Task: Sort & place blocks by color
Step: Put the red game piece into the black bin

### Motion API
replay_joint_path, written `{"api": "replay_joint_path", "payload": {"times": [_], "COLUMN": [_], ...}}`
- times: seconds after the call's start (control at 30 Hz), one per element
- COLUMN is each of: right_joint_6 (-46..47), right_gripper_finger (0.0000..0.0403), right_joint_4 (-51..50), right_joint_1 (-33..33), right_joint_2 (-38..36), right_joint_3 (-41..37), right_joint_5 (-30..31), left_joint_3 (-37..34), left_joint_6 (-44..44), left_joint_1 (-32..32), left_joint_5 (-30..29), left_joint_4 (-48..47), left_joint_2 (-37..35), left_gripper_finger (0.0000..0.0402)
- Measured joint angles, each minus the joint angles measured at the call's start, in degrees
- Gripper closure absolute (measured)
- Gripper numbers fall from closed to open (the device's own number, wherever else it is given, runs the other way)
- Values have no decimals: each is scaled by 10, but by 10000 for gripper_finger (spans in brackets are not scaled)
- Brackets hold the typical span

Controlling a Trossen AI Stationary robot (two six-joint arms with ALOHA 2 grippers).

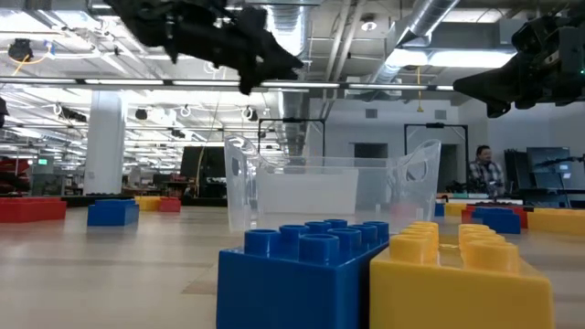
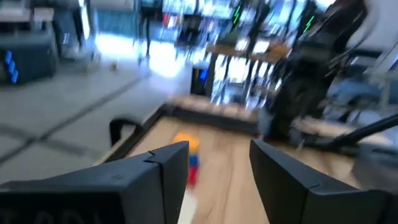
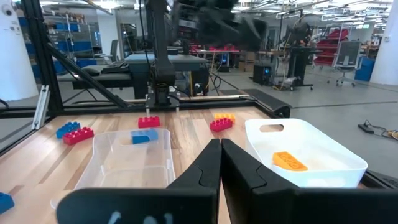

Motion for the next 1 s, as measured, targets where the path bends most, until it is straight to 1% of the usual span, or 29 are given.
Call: {"api": "replay_joint_path", "payload": {"times": [0.17,0.3,0.43,0.53,0.7,0.83,0.93,1.0], "right_joint_6": [0,0,0,0,18,34,44,52], "right_gripper_finger": [370,370,370,370,370,370,370,370], "right_joint_4": [0,0,0,3,66,120,139,140], "right_joint_1": [0,0,0,0,0,0,0,0], "right_joint_2": [0,0,0,0,0,0,0,0], "right_joint_3": [0,0,0,0,0,0,0,0], "right_joint_5": [0,0,0,1,2,2,1,7], "left_joint_3": [-106,-159,-185,-186,-185,-185,-185,-185], "left_joint_6": [-7,-26,-33,-50,-71,-92,-88,-77], "left_joint_1": [-21,-22,-22,-24,-25,-32,-49,-66], "left_joint_5": [-5,-5,3,17,64,107,141,145], "left_joint_4": [137,220,235,238,275,263,251,237], "left_joint_2": [-48,-61,-64,-64,-80,-106,-130,-149], "left_gripper_finger": [258,260,260,260,260,260,260,260]}}
